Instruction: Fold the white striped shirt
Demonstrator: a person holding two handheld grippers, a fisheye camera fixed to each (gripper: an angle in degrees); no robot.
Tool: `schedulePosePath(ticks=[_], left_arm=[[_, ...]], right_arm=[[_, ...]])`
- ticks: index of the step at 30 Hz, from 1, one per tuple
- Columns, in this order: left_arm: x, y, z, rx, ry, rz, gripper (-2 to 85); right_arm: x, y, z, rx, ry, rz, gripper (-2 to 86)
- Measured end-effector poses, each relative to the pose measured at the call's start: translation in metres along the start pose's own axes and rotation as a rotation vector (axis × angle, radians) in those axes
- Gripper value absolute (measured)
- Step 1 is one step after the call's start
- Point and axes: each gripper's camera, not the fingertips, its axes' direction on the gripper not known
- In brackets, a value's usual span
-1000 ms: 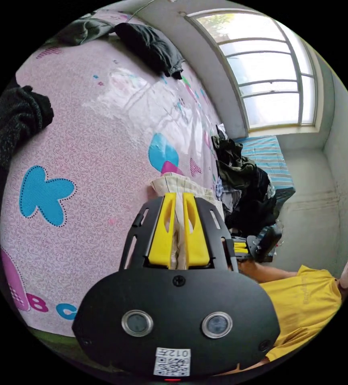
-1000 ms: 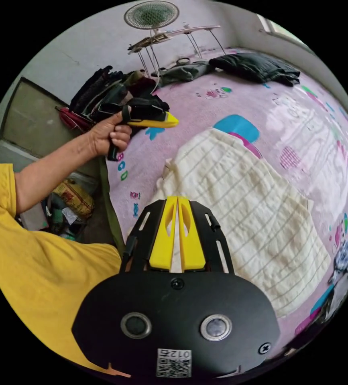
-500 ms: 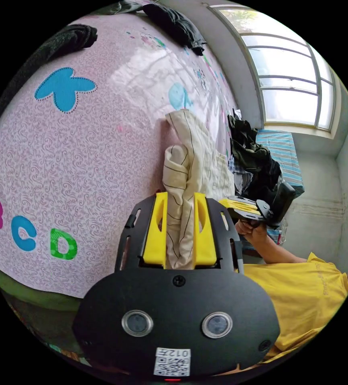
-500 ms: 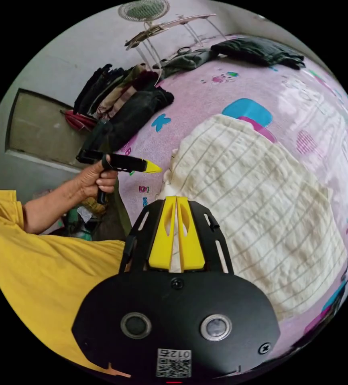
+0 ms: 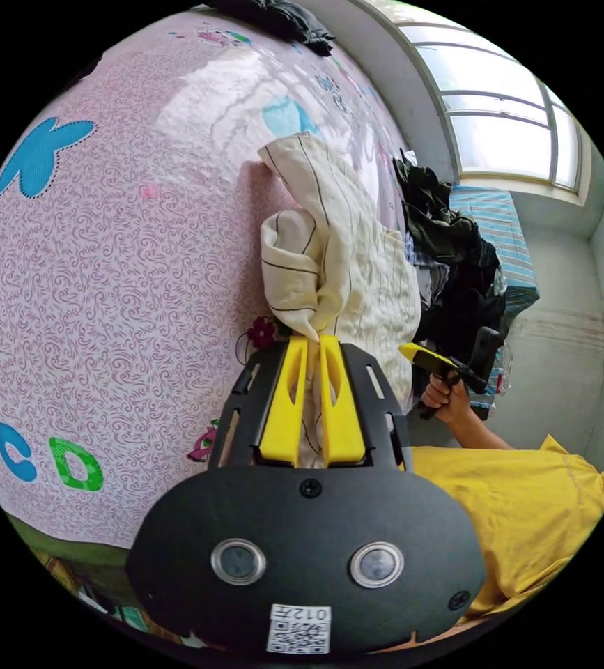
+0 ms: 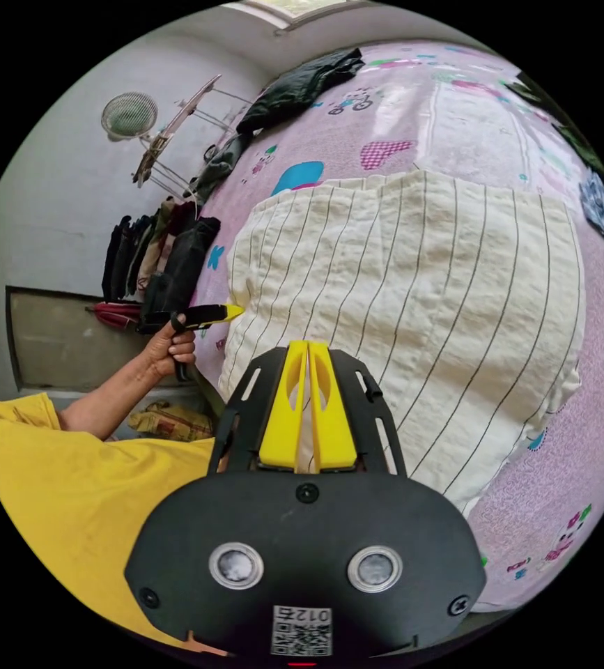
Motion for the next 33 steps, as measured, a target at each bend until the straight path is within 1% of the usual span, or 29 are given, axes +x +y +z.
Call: schedulePosePath(ticks=[5, 7, 8, 11, 18, 22, 25, 27, 30, 33], left_arm=[[0.018, 0.008, 0.007, 0.007, 0.024, 0.04, 1.9], [0.029, 0.011, 0.01, 0.009, 0.032, 0.065, 1.7], [0.036, 0.013, 0.013, 0.013, 0.043, 0.079, 1.7], [0.056, 0.017, 0.02, 0.021, 0.066, 0.125, 1.8], [0.114, 0.022, 0.046, 0.003, 0.077, 0.212, 2.0], [0.142, 0.024, 0.066, -0.02, 0.063, 0.233, 1.9], [0.165, 0.027, 0.083, -0.034, 0.064, 0.261, 1.8], [0.183, 0.03, 0.098, -0.045, 0.074, 0.271, 1.7], [0.206, 0.035, 0.117, -0.052, 0.068, 0.287, 1.5], [0.226, 0.039, 0.138, -0.049, 0.059, 0.289, 1.4]], right_arm=[[0.01, -0.02, -0.01, 0.11, 0.039, 0.086, 0.6], [0.011, -0.03, -0.005, 0.093, 0.112, 0.095, 0.6], [0.013, -0.036, 0.001, 0.065, 0.163, 0.1, 0.5], [0.023, -0.046, 0.018, -0.028, 0.235, 0.107, 0.4], [0.046, -0.045, 0.005, -0.065, 0.18, 0.111, 0.4], [0.058, -0.025, -0.029, 0.053, 0.098, 0.136, 0.5], [0.072, -0.022, -0.04, 0.09, 0.113, 0.16, 0.6], [0.083, -0.025, -0.041, 0.079, 0.12, 0.177, 0.5], [0.1, -0.03, -0.03, -0.04, 0.14, 0.178, 0.5], [0.116, -0.026, -0.037, -0.061, 0.098, 0.164, 0.4]])
